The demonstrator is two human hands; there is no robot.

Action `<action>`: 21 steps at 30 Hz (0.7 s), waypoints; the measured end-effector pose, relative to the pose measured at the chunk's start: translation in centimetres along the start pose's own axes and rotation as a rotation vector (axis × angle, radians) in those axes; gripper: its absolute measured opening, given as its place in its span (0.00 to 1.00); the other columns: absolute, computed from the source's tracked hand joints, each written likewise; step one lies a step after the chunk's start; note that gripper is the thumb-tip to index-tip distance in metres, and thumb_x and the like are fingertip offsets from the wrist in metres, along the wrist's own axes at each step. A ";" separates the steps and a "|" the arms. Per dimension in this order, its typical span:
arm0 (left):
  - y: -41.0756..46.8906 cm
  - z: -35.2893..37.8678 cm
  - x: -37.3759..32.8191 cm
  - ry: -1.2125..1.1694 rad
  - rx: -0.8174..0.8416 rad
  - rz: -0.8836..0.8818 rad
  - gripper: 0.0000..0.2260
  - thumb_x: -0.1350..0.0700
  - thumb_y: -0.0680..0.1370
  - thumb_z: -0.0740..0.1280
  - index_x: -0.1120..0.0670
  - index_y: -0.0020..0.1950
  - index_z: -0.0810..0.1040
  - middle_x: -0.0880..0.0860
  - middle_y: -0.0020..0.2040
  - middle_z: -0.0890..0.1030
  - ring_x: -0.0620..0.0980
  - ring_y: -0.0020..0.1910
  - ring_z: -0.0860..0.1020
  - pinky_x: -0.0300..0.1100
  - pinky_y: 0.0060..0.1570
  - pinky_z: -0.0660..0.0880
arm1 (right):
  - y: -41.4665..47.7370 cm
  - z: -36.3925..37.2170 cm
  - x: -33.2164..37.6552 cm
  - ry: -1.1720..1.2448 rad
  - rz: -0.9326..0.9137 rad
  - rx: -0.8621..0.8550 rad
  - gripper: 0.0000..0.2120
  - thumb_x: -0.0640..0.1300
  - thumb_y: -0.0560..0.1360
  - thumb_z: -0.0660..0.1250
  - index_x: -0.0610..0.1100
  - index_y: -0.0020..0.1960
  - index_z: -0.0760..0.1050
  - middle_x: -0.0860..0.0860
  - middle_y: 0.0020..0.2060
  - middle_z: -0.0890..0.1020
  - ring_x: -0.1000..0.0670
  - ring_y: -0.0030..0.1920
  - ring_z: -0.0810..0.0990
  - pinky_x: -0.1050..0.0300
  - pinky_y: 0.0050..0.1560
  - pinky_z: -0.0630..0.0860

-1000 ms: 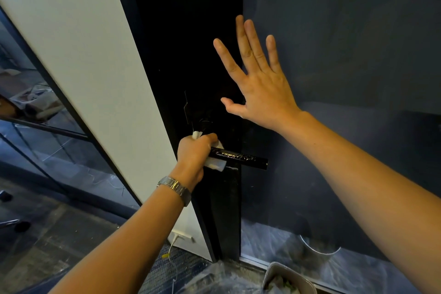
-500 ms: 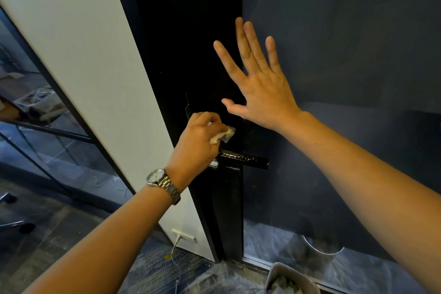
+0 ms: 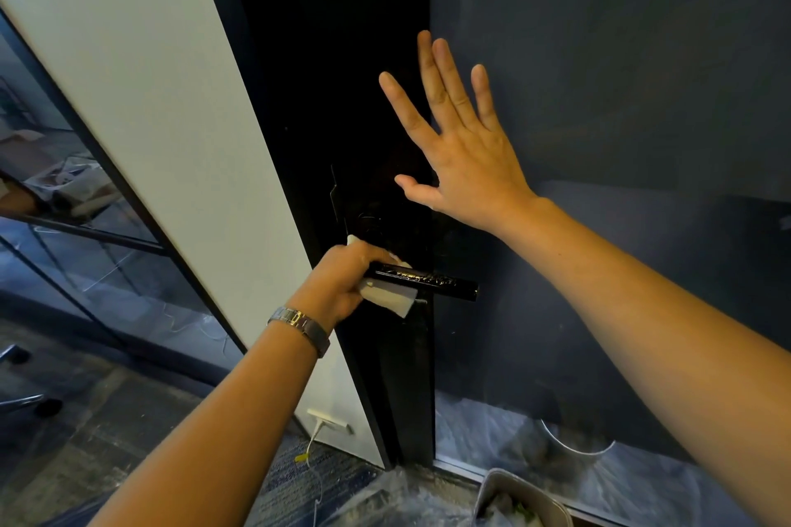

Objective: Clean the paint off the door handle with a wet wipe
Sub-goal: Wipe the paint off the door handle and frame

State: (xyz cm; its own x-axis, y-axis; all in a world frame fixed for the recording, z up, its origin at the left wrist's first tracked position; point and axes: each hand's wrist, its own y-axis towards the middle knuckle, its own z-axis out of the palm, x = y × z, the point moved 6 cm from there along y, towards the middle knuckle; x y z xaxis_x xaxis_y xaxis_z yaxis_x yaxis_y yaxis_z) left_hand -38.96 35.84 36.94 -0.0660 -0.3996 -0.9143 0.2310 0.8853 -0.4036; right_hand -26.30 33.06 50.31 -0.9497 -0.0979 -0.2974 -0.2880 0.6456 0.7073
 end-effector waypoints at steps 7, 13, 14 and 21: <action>0.4 -0.3 0.1 -0.089 -0.108 0.051 0.09 0.69 0.70 0.66 0.62 0.48 0.72 0.59 0.41 0.76 0.54 0.41 0.78 0.47 0.43 0.78 | 0.0 0.1 0.0 -0.009 -0.002 -0.003 0.44 0.60 0.71 0.65 0.46 0.76 0.46 0.36 0.75 0.51 0.38 0.75 0.48 0.46 0.72 0.38; -1.1 -1.4 -2.4 0.455 -0.396 0.552 0.19 0.61 0.69 0.70 0.59 0.58 0.70 0.57 0.48 0.75 0.52 0.42 0.76 0.35 0.32 0.69 | 0.0 0.2 0.1 -0.002 0.001 -0.003 0.44 0.60 0.70 0.66 0.46 0.76 0.46 0.36 0.75 0.50 0.39 0.75 0.47 0.47 0.71 0.34; -1.6 -1.3 -2.9 0.527 -0.418 0.638 0.20 0.60 0.69 0.71 0.59 0.58 0.71 0.55 0.49 0.75 0.52 0.43 0.75 0.31 0.32 0.67 | 0.0 0.2 0.1 -0.002 0.002 -0.002 0.44 0.60 0.70 0.66 0.46 0.76 0.46 0.36 0.75 0.50 0.38 0.75 0.47 0.47 0.71 0.34; -3.2 -0.6 -4.4 0.824 -0.375 0.957 0.18 0.55 0.72 0.65 0.57 0.61 0.73 0.52 0.54 0.73 0.47 0.49 0.70 0.23 0.39 0.65 | -0.1 0.0 0.1 -0.013 0.000 -0.010 0.44 0.61 0.70 0.65 0.46 0.76 0.46 0.35 0.74 0.51 0.38 0.75 0.48 0.44 0.72 0.39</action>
State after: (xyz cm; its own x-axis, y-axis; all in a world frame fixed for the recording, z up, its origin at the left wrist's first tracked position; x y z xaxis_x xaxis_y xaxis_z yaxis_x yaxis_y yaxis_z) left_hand -39.97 34.89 42.19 -0.6272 0.5611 -0.5402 0.2437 0.8002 0.5480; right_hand -26.36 32.98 50.16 -0.9480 -0.0880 -0.3058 -0.2894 0.6378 0.7138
